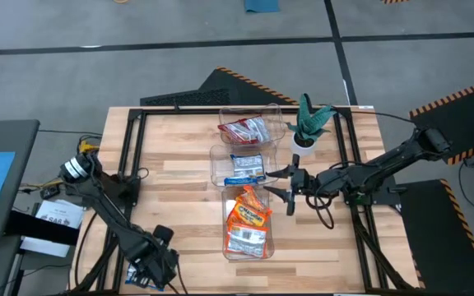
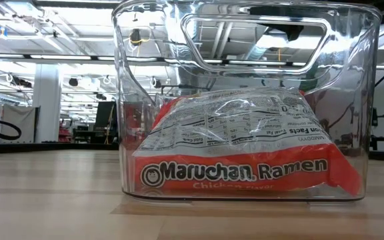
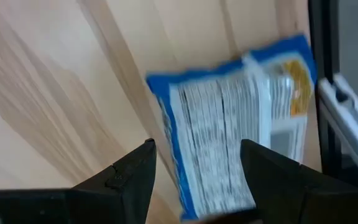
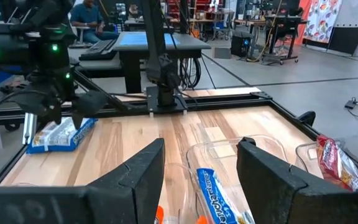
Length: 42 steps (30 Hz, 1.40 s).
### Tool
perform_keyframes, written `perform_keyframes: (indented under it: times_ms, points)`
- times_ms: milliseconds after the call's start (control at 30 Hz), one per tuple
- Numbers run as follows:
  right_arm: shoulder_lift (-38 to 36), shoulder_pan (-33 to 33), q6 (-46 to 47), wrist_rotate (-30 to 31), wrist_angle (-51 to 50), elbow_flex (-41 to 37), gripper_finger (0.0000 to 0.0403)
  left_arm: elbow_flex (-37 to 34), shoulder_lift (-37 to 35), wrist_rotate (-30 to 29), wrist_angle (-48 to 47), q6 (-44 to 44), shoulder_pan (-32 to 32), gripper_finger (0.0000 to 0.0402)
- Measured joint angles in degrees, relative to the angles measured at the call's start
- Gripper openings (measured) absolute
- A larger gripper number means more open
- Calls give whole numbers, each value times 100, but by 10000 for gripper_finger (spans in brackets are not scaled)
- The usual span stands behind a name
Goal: Sort Maruchan noodles
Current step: Put the blue noodle pack into the middle transparent bin
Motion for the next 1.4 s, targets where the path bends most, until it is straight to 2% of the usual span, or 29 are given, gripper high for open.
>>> perform_keyframes:
  times_ms: [200,333,467,567,633,900,1167,1400]
  points:
    - [0,0,14,0,-25,0,218,0,-112,139,-63,-849,-297,216]
    - [0,0,15,0,-25,0,218,4,-110,636,266,-1561,-505,199]
    - [0,0,15,0,-25,0,218,4,-106,873,400,-2269,-604,129]
    - [0,0,13,2,-24,0,218,4,-106,904,435,-2277,-630,39]
    - [0,0,13,2,-23,0,218,-15,-106,839,445,-2250,-632,13]
    - [0,-57,-2,2,-35,0,218,-435,-104,828,1055,-1907,-609,0]
    - [0,-196,274,4,-191,0,218,-903,-104,1101,1550,-1669,-476,0]
    - [2,-232,299,2,-191,0,218,-1040,-110,958,1376,-714,-120,0]
